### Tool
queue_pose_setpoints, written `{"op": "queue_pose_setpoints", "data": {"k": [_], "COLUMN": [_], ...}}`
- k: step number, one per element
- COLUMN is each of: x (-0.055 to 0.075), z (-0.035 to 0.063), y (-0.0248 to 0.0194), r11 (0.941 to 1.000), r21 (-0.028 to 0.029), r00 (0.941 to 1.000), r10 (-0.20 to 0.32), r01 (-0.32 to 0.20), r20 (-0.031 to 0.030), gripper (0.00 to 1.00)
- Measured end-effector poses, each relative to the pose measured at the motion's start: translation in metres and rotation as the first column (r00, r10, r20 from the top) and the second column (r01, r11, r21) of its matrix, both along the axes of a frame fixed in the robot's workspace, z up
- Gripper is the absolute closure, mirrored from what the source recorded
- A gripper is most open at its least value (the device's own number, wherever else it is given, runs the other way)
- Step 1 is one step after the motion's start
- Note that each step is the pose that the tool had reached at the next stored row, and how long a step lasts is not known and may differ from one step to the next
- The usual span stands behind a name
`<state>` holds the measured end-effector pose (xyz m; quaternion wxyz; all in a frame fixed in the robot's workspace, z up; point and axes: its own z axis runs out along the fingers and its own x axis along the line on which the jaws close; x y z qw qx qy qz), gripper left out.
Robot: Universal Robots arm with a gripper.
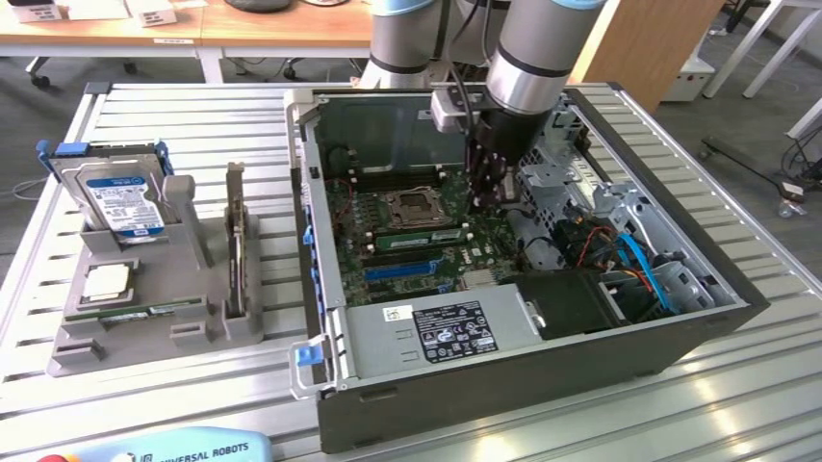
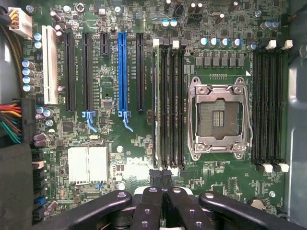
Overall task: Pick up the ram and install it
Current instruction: 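Press down the ram until it locks into place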
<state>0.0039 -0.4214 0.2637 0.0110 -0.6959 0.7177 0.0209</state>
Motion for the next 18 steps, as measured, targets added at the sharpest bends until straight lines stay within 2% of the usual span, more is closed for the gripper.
{"op": "queue_pose_setpoints", "data": {"k": [18], "x": [0.000], "z": [-0.0141], "y": [0.0000], "r11": [1.0000], "r21": [-0.0001], "r00": [1.0000], "r10": [0.000], "r01": [0.000], "r20": [-0.0001], "gripper": [0.90]}}
